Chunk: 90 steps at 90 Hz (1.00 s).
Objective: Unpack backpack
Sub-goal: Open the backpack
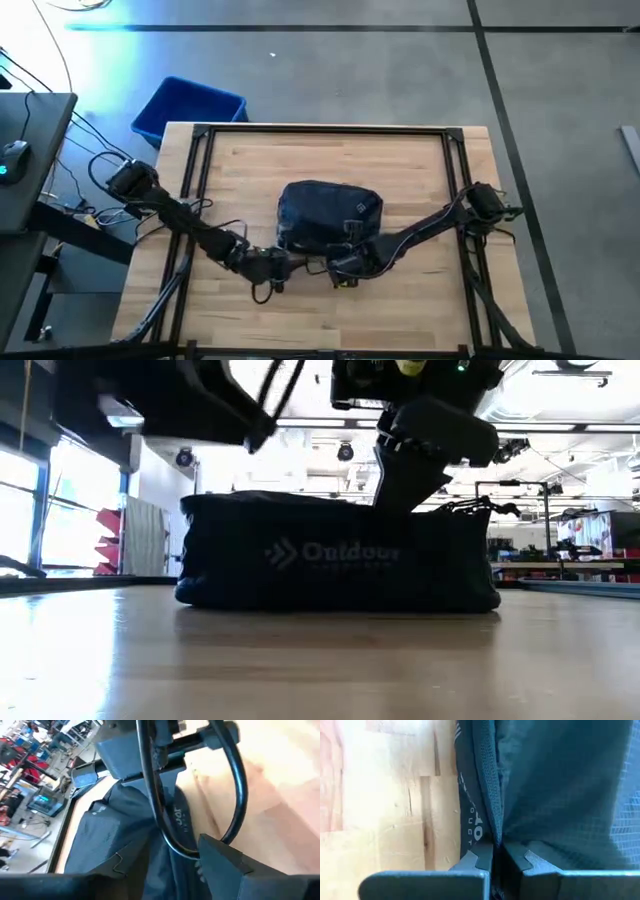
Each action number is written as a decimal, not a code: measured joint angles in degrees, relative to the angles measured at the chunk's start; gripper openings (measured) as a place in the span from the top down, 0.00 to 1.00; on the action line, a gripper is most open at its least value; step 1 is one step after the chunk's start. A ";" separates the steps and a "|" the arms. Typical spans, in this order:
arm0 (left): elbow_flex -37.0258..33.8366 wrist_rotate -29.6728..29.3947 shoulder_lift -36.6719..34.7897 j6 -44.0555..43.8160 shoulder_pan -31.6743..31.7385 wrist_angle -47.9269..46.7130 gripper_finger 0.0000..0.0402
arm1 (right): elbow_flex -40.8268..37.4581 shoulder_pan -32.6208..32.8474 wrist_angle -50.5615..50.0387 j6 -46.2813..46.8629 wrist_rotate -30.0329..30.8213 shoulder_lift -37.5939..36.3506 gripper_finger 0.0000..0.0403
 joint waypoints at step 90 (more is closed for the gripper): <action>-5.48 -3.10 -6.64 -1.69 -2.09 -3.63 0.63 | 2.91 2.37 -3.95 0.19 1.09 0.00 1.00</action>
